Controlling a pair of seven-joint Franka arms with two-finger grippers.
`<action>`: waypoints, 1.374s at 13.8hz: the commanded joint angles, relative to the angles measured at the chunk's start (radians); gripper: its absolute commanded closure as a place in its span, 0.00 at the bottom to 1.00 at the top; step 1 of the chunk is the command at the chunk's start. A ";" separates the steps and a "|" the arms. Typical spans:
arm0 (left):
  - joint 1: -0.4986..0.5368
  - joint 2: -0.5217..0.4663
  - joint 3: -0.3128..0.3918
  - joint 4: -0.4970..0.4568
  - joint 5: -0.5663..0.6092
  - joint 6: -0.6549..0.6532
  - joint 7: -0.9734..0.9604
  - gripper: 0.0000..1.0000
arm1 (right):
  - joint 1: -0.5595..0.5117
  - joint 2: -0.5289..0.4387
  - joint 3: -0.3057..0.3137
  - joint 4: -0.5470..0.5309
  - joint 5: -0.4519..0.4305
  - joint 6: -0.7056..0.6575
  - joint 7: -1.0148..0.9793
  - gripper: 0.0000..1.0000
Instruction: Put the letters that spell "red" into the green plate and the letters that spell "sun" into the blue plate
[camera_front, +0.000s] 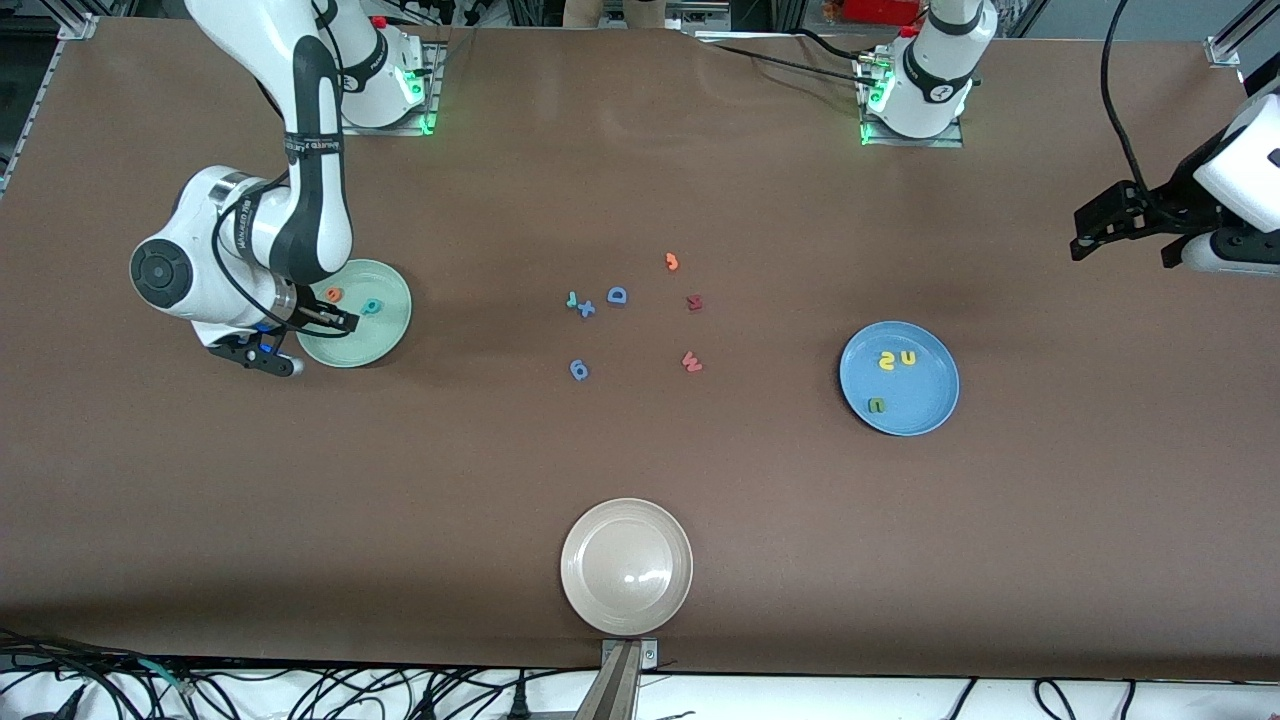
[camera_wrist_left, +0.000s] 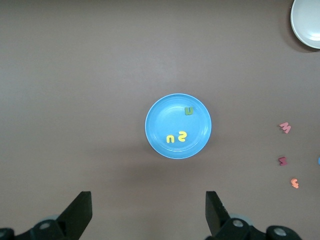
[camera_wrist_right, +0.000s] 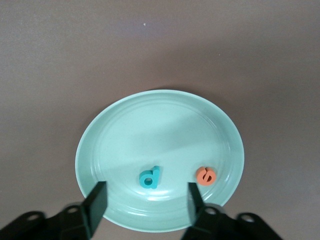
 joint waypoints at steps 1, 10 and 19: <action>-0.003 0.018 -0.048 0.027 0.007 -0.010 -0.064 0.00 | 0.007 0.036 0.003 -0.002 0.002 0.013 -0.014 0.01; -0.018 0.035 -0.129 0.029 0.070 0.013 -0.164 0.00 | 0.175 0.035 0.057 0.020 0.113 0.004 0.280 0.01; -0.032 0.056 -0.132 0.029 0.073 0.059 -0.162 0.00 | 0.230 0.038 0.229 0.049 0.331 0.103 0.519 0.01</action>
